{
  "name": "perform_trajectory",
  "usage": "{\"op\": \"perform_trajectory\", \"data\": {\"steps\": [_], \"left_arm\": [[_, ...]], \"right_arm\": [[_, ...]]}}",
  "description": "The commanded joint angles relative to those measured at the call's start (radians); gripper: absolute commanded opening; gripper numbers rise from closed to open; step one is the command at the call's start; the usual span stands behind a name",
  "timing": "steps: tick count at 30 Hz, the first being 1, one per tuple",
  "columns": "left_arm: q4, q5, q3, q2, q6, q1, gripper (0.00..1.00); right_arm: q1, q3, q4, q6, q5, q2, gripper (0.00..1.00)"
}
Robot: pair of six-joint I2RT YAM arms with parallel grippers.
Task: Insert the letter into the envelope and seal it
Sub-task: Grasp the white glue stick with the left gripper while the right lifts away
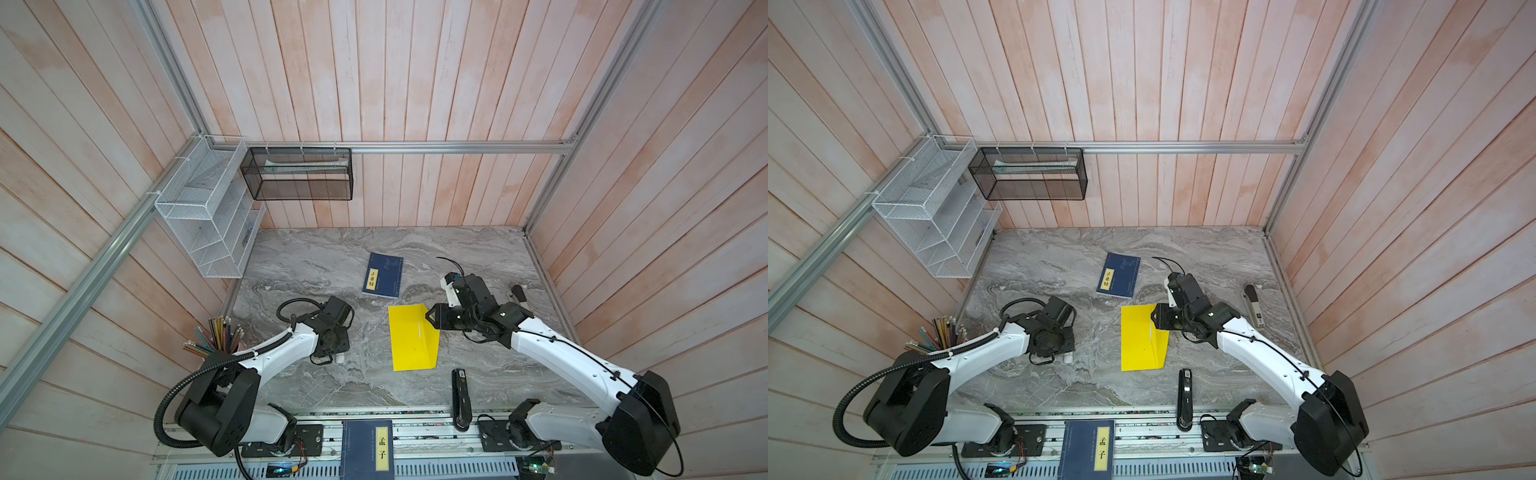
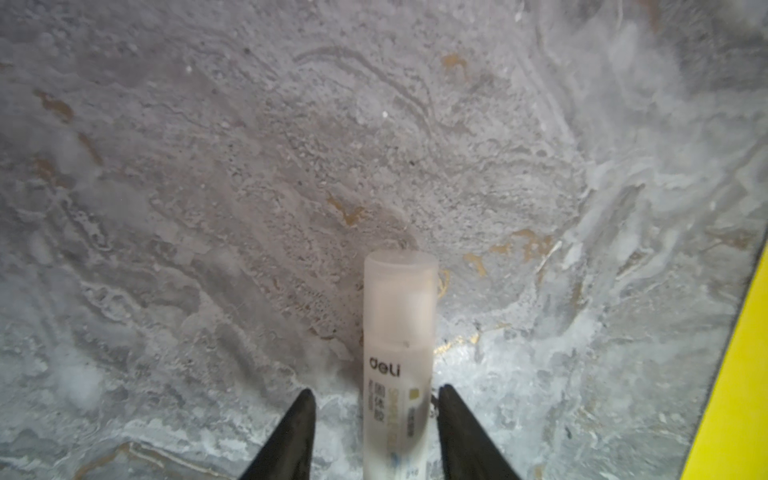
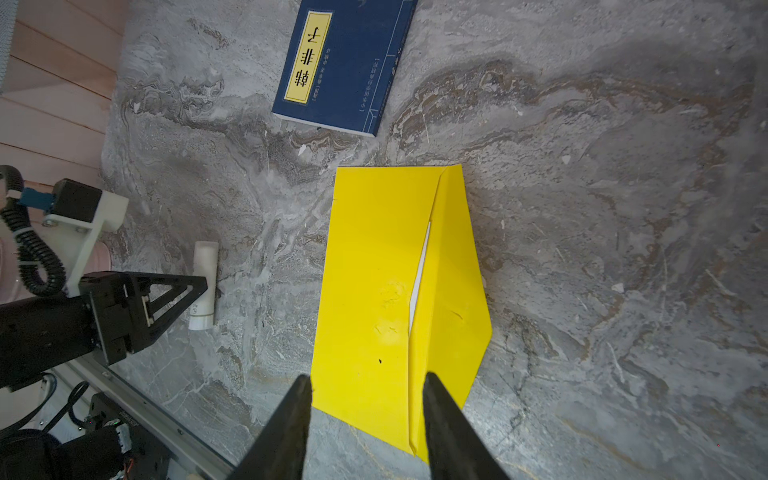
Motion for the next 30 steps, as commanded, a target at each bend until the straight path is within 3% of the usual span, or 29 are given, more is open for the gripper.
{"op": "perform_trajectory", "data": {"steps": [1,14,30], "left_arm": [[0.014,0.018,0.042,0.038,0.018,0.005,0.41],[-0.017,-0.008,0.055,0.102,0.012,0.004,0.38],[0.002,0.020,0.049,0.109,0.017,0.004,0.13]], "right_arm": [[0.005,0.017,-0.029,0.004,0.021,-0.019,0.45],[0.005,0.004,-0.019,-0.002,0.011,-0.029,0.45],[0.005,-0.007,-0.014,-0.005,0.008,-0.049,0.45]]}}
